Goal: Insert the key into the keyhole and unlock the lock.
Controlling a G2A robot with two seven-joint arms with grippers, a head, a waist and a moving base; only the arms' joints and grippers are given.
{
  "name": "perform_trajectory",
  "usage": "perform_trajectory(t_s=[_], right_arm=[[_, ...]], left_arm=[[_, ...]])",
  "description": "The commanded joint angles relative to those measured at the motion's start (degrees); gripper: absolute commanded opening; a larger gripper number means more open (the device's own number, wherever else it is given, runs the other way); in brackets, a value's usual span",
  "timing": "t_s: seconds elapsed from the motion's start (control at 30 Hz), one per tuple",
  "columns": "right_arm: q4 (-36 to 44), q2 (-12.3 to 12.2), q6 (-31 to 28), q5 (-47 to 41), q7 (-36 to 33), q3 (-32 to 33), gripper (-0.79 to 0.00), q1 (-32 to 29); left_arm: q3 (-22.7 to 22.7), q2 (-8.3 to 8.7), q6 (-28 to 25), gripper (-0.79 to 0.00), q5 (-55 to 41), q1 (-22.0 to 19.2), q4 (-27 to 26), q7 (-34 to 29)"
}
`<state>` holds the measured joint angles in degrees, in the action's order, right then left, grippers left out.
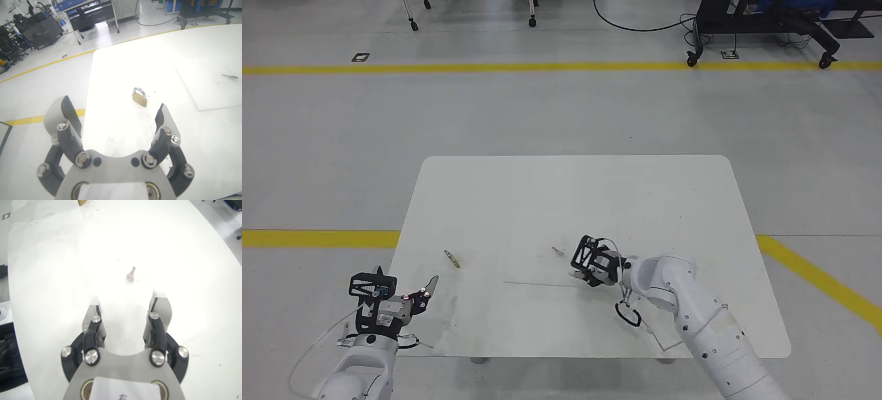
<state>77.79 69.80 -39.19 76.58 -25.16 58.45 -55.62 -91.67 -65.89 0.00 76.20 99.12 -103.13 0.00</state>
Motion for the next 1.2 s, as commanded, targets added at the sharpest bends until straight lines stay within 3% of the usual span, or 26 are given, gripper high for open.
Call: perform_trajectory(t_s=[0.0, 0.23, 0.87, 1.0, 1.07, 1.1, 1.17], right_arm=[[-2.25, 0.54, -0.24, -1.04, -0.83, -1.58, -0.480, 2.06], [-7.15, 2.38, 0.92, -2.06, -1.24, -6.54, -0.425, 6.50], [-14.69, 5.44, 5.62, -1.35, 1.67, -12.28, -0.443, 11.59], [-15.21, 5.89, 7.22, -0.82, 1.54, -12.91, -0.508, 11.89], [-15.42, 6.10, 7.88, -0.69, 1.51, -13.15, -0.628, 11.97], [-15.46, 6.18, 8.12, -0.59, 1.57, -13.21, -0.785, 12.00], [-15.23, 6.21, 8.40, -0.22, 2.03, -13.17, -0.785, 11.84]], left_arm=[[0.00, 0.00, 0.00, 0.000, 0.00, 0.00, 0.00, 0.00], [0.00, 0.00, 0.00, 0.000, 0.00, 0.00, 0.00, 0.00], [0.00, 0.00, 0.00, 0.000, 0.00, 0.00, 0.00, 0.00], [0.00, 0.00, 0.00, 0.000, 0.00, 0.00, 0.00, 0.00], [0.00, 0.00, 0.00, 0.000, 0.00, 0.00, 0.00, 0.00], [0.00, 0.00, 0.00, 0.000, 0.00, 0.00, 0.00, 0.00], [0.00, 0.00, 0.00, 0.000, 0.00, 0.00, 0.00, 0.00]])
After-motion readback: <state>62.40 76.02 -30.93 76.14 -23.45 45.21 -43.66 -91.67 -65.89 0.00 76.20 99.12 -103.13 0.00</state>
